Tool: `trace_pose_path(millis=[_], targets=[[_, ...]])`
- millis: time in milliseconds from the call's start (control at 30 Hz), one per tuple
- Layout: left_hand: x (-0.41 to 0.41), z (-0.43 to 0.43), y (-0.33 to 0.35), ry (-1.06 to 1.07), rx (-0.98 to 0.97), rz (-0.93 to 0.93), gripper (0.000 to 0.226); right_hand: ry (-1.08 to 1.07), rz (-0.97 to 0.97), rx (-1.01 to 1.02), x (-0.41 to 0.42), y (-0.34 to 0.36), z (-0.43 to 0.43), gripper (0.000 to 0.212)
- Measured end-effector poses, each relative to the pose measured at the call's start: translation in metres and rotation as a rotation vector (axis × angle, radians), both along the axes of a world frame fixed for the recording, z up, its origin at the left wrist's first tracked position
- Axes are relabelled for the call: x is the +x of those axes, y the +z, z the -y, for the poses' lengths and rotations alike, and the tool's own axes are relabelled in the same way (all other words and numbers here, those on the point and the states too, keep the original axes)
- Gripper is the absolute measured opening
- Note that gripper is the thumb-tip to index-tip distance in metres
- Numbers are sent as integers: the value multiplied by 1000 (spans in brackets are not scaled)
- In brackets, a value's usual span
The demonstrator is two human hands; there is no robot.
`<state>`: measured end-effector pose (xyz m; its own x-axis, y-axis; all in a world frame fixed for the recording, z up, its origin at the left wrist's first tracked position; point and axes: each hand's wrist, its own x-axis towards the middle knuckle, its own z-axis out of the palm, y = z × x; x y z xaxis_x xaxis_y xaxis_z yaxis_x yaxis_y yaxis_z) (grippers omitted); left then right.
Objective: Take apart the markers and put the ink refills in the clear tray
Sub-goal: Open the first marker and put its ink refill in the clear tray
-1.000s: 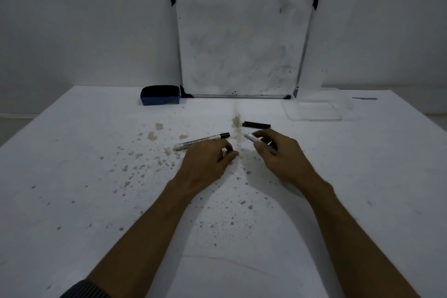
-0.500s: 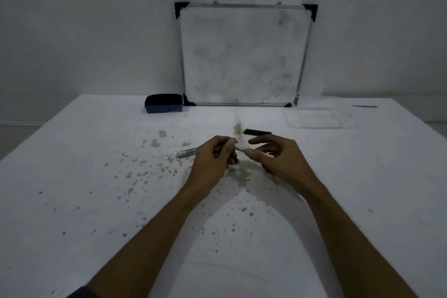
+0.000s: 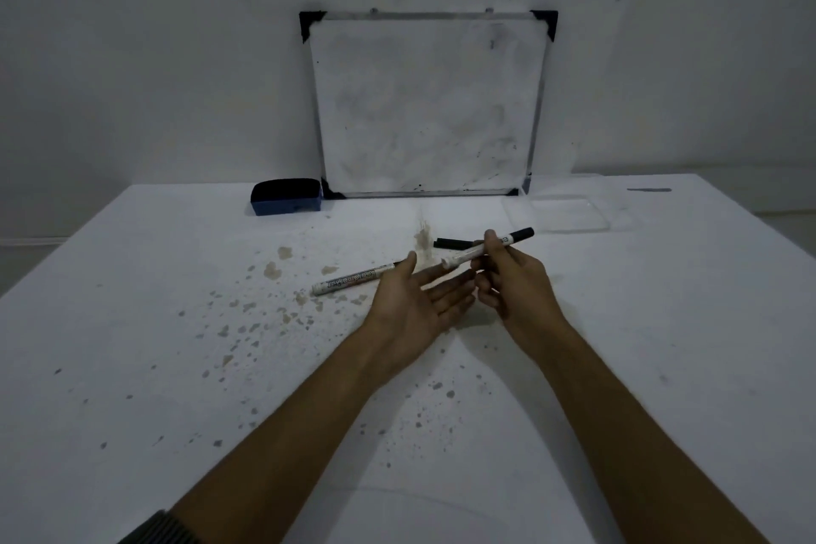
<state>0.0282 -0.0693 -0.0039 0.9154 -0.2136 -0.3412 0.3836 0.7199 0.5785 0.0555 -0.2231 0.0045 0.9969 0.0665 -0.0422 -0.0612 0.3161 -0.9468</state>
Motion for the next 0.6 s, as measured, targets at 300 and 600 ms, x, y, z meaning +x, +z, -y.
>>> trace_pose_path(millis=[300,600], targets=[[-6,-2,-4,-130,-170,-16,51,-160,654,-497,-22,1,-12,21],[-3,-6,-8,-76,-141,-3,42,-207,753,-618,-31,-9,-29,19]])
